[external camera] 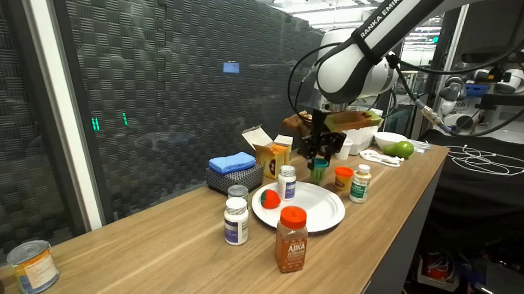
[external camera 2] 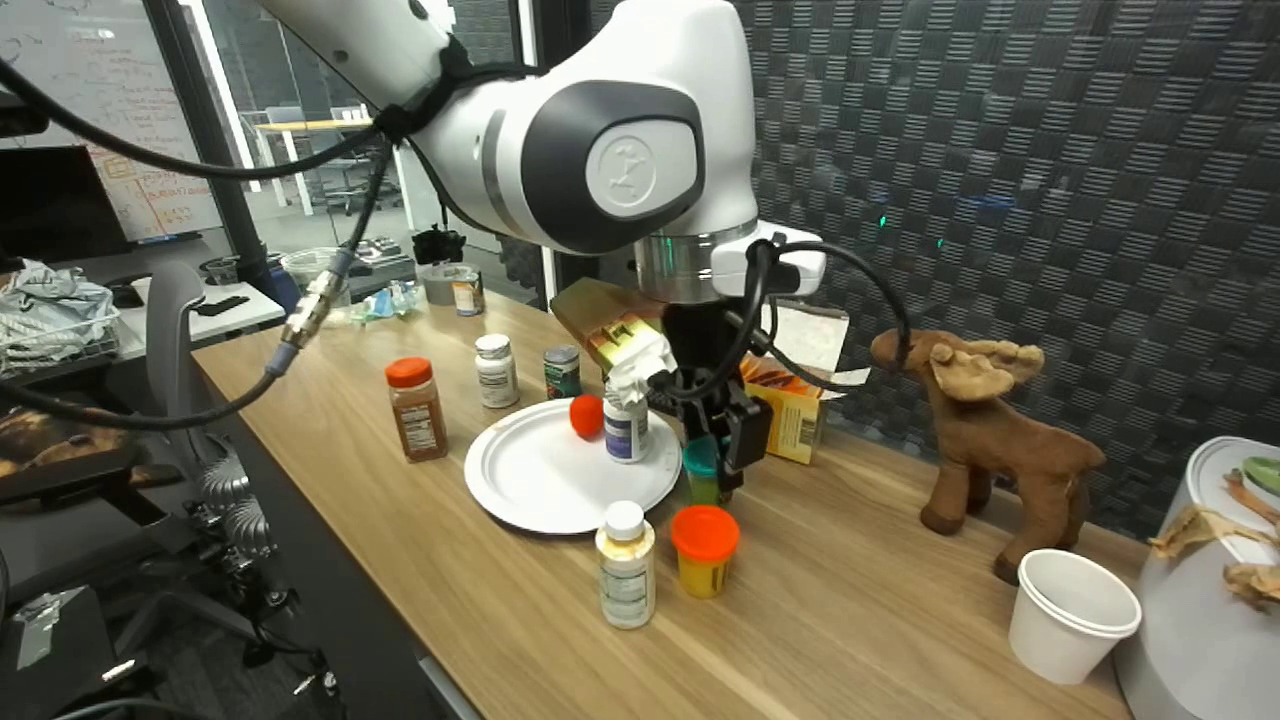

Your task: Put the plush toy and all the containers on the white plate

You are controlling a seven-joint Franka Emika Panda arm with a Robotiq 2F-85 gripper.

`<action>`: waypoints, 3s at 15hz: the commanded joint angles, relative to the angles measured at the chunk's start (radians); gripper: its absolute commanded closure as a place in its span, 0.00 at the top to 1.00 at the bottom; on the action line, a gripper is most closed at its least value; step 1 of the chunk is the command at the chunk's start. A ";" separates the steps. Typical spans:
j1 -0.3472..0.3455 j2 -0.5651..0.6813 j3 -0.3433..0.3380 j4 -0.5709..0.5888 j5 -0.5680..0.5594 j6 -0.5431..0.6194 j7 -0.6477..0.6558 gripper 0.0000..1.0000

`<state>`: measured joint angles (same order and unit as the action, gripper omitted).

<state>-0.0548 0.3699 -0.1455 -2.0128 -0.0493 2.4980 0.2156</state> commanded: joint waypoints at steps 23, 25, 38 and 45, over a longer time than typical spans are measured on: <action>-0.004 -0.090 0.133 -0.226 0.097 0.247 -0.404 0.28; -0.004 -0.079 0.133 -0.225 0.088 0.261 -0.401 0.28; -0.033 -0.252 0.088 -0.305 0.039 0.313 -0.433 1.00; -0.076 -0.182 0.058 -0.225 0.024 0.150 -0.479 1.00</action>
<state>-0.1166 0.1595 -0.0895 -2.2840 -0.0216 2.7247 -0.2345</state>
